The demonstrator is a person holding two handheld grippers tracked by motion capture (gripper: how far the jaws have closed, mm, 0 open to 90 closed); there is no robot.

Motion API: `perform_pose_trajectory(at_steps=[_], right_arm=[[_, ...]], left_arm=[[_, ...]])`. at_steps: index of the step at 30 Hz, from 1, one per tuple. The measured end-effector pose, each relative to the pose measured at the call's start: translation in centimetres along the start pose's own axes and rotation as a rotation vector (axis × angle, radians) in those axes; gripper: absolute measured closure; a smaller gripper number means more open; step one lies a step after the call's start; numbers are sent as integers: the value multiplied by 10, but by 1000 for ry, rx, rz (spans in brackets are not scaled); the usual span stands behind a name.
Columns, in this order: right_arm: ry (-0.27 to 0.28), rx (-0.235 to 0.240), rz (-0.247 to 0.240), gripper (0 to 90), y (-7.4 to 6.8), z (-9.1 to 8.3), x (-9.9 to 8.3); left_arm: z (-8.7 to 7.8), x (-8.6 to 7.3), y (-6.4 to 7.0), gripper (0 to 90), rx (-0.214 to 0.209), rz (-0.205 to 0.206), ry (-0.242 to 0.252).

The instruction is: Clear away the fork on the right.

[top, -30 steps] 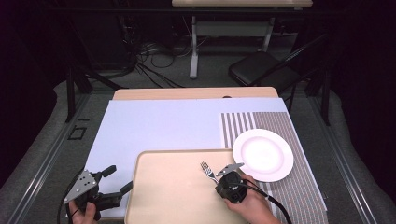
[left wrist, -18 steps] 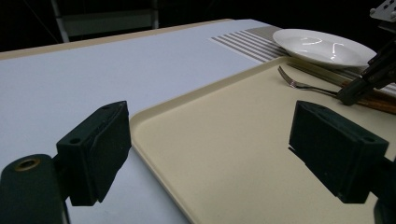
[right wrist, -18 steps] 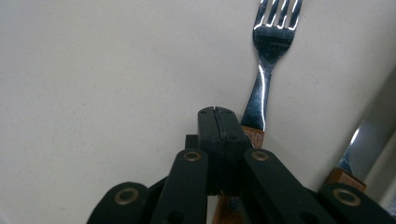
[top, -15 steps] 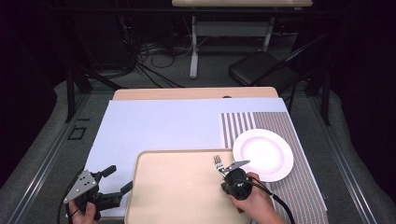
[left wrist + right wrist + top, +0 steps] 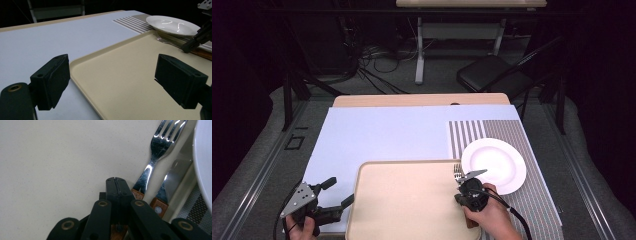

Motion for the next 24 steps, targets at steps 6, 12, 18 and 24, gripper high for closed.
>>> perform_pose_trajectory(at_steps=[6,12,18,24], right_arm=[[-20,-1,4,900,2,-2,-1],[-24,-1,4,900,2,-2,-1],[-16,7,4,885,1,-2,-1],[22,21,-16,867,-3,-8,-1]], left_arm=[[0,0,0,132,1,0,0],[0,0,0,132,1,1,0],[0,0,0,132,2,0,0],[0,0,0,133,2,1,0]])
Point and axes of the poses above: each handheld gripper's, and its own axes: z roughly forward along the jaws, x roughly out of its top, y roughly to its right, the point moved 1 cm from there along z, roughly forward along the jaws, and after that the axes turned 4 degrees about -y, right-handed, at the moved point
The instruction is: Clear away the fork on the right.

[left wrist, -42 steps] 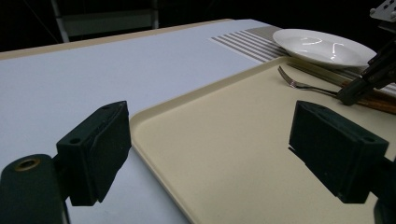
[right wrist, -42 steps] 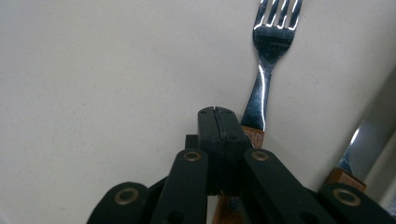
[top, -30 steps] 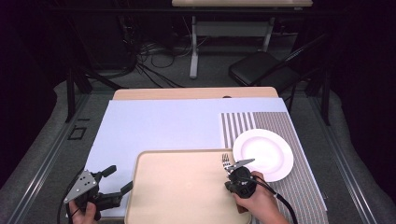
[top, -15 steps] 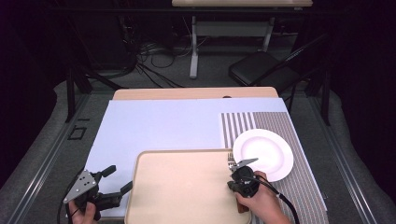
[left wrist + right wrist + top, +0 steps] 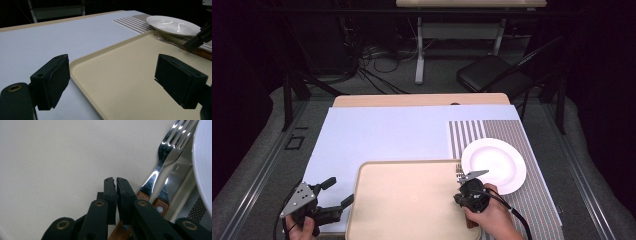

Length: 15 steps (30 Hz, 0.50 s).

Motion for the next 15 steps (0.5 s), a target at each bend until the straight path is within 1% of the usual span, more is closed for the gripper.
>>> perform_pose_trajectory(at_steps=[1,2,3,4,8,10,11,13,15], right_arm=[[25,2,2,863,-1,0,0],[33,-1,0,859,-1,-2,0],[6,4,-10,855,-1,-6,1],[13,-6,-11,853,-2,-7,1],[35,-15,-16,836,-2,-13,2],[79,-9,-10,831,-3,-14,2],[68,-12,-15,828,-3,-16,3],[73,-14,-16,816,-2,-18,3],[66,-21,-17,808,-2,-20,3]], left_arm=[[0,0,0,132,0,0,0],[0,0,0,132,0,0,0],[0,0,0,132,2,0,0],[0,0,0,132,-1,-1,4],[-1,0,1,132,3,-2,10],[-1,0,1,132,4,-5,11],[-1,0,1,132,4,-5,11],[-1,1,1,132,4,-3,11],[-1,1,1,132,4,-3,11]])
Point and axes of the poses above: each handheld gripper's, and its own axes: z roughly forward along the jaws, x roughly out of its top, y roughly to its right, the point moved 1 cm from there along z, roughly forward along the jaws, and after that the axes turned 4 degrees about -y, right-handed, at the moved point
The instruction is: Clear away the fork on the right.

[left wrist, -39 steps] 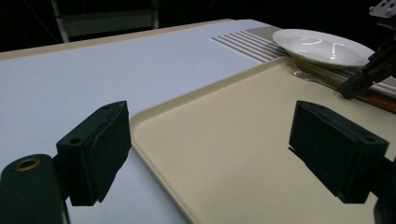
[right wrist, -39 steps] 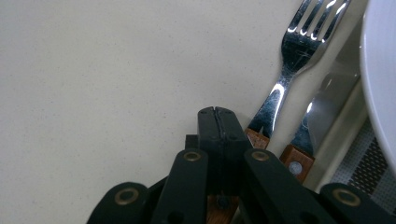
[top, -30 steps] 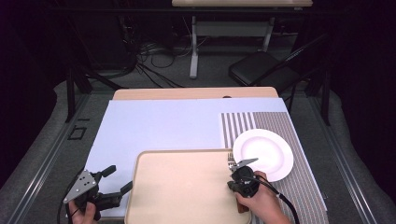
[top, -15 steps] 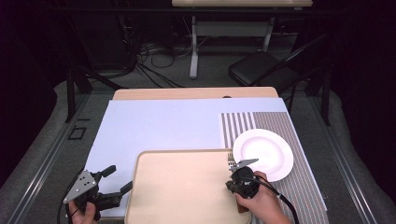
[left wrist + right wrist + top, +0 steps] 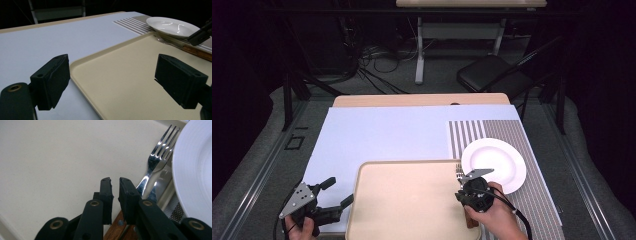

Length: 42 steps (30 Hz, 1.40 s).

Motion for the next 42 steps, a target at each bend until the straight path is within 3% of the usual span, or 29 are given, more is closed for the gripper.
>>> perform_pose_trajectory(at_steps=[8,9,10,11,12,13,20,28,35,42], right_arm=[[7,-10,-2,767,-1,-6,-3],[-50,-20,-12,758,-1,-11,-3],[-11,-53,-4,750,-2,-10,-4],[-16,-58,-1,742,-1,-12,-6],[3,-23,2,731,0,-13,-7],[14,-25,5,717,1,-14,-8],[47,-50,18,582,11,-30,-18],[139,-99,6,427,28,-42,-26],[177,-157,35,411,41,-55,-34],[226,-199,34,415,56,-67,-44]], left_arm=[[1,0,0,132,-2,-1,-1],[0,0,0,132,-1,-2,-6],[0,0,0,132,-1,-3,-6],[1,0,0,132,-1,-3,-5],[1,0,0,132,-1,-3,-5],[1,0,0,132,-4,-3,-3],[2,0,-1,132,-1,-8,-2],[3,0,0,132,-2,-7,-7],[3,0,-1,132,0,-13,-4],[4,0,0,133,-1,-10,-9]])
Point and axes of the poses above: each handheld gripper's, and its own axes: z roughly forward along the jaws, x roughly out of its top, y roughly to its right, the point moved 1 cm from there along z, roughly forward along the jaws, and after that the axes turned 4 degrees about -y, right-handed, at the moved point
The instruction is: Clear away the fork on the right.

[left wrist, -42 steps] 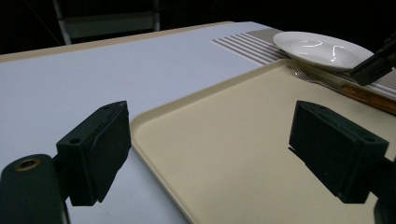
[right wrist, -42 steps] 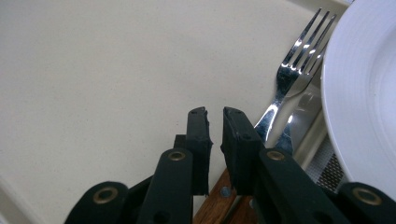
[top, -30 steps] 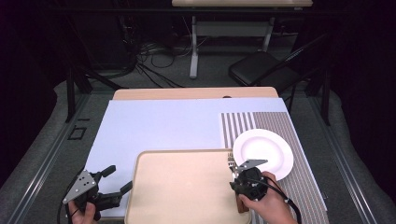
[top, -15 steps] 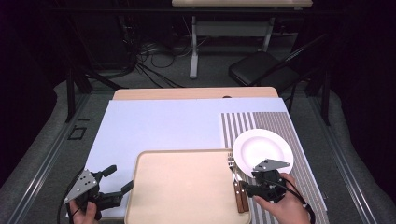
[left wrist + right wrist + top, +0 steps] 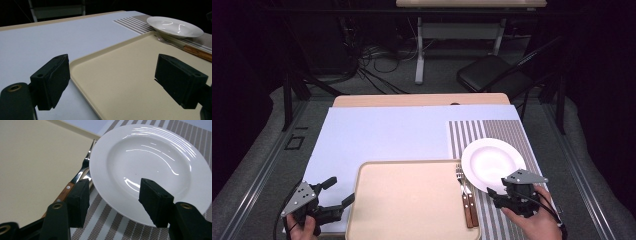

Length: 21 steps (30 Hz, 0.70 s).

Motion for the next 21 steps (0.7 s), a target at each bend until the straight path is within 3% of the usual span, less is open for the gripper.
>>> perform_pose_trajectory(at_steps=[6,21], right_arm=[[3,-22,36,422,12,-3,-5],[25,-71,27,372,27,-2,-7]], left_arm=[[0,0,0,132,-1,-3,0],[0,0,0,132,1,2,-3]])
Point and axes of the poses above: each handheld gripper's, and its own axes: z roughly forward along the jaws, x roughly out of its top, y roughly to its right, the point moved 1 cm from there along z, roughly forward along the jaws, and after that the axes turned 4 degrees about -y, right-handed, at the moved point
